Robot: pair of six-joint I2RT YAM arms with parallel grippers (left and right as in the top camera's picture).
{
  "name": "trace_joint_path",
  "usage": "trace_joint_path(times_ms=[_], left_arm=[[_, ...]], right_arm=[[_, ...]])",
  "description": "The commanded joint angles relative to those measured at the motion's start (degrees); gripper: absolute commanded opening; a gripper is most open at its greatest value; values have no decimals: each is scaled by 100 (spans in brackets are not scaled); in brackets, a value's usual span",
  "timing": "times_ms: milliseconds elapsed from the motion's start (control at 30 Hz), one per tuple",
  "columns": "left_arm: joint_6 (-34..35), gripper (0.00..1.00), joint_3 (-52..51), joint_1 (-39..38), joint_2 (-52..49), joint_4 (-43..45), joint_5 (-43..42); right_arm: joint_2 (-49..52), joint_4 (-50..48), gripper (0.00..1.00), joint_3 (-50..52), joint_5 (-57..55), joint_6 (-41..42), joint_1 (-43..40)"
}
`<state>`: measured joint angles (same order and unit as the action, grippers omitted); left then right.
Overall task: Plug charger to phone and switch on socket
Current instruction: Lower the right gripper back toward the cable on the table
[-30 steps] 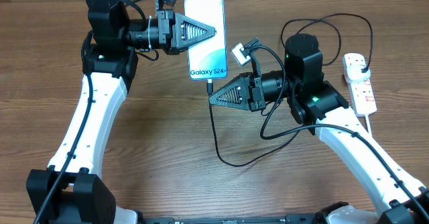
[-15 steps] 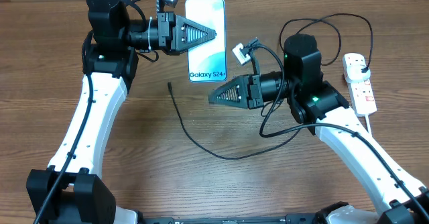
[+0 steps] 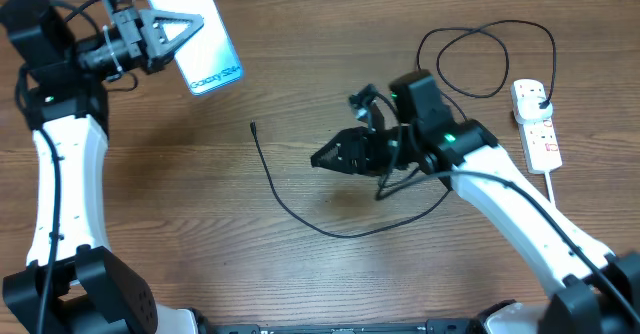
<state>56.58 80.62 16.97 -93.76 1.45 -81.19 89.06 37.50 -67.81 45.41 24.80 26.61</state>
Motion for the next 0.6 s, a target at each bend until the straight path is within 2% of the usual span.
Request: trace_joint_path(times_ms=[0,133,233,400,467,567], left_arm=[[-1185,4,96,249,151,-809,264],[-2221,4,96,350,151,-2326,1351],[-2837,4,96,348,151,-3427,2699],[-2922,4,94,369,151,-4409,5051],[-2922,4,96,369,151,-4559,5617],[-2922,4,96,369,151,-4664,6024]], right_arm=[[627,866,58,-1412,-1648,-614,396],[1650,1943,61,-3095,-2673,-1156,809],[2282,2059,61,-3827,-3158,-1296,1023],[2957,1547,56,-3926,-3305,-1311,1294],[3235,1342,55,-3923,-3523,-1314,1440],[3670,1058,54,-3923,-4124,-1314,1703]])
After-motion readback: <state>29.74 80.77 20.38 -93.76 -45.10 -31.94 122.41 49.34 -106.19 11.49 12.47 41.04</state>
